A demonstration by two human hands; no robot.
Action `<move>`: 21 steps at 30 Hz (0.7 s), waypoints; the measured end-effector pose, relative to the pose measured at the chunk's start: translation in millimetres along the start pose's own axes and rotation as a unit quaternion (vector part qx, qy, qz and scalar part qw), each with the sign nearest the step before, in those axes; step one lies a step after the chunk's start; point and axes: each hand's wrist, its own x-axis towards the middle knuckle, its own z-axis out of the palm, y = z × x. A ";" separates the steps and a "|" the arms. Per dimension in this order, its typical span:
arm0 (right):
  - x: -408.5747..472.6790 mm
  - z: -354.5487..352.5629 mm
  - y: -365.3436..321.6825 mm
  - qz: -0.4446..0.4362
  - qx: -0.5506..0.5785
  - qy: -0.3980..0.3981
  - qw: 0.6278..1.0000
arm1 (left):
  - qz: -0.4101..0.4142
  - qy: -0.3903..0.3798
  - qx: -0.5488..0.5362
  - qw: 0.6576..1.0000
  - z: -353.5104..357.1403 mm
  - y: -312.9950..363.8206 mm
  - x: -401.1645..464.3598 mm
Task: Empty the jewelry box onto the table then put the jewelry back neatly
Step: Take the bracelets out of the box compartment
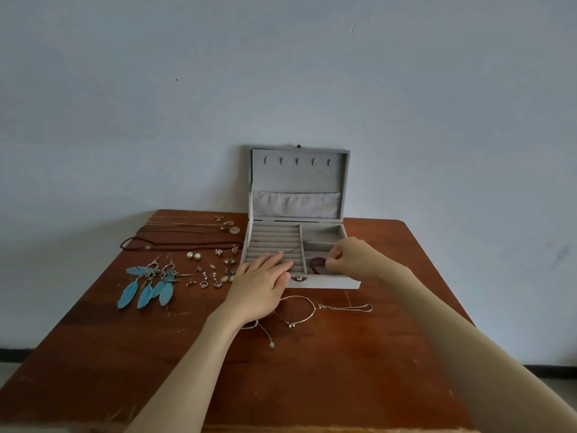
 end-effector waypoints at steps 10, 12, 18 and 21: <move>-51.9 -26.0 -25.5 -0.095 0.178 0.018 0.979 | -0.038 0.064 -0.321 0.944 -16.1 14.9 -12.0; -57.0 -26.4 -31.3 -0.106 0.208 0.021 0.972 | -0.025 0.044 -0.380 0.924 -24.1 22.9 -18.5; -71.4 -13.7 -34.6 -0.098 0.359 0.013 0.928 | -0.017 0.018 -0.474 0.880 -30.8 41.1 -35.8; -78.6 -4.8 -22.8 -0.058 0.373 0.005 0.926 | -0.035 0.038 -0.449 0.892 -27.5 39.7 -43.2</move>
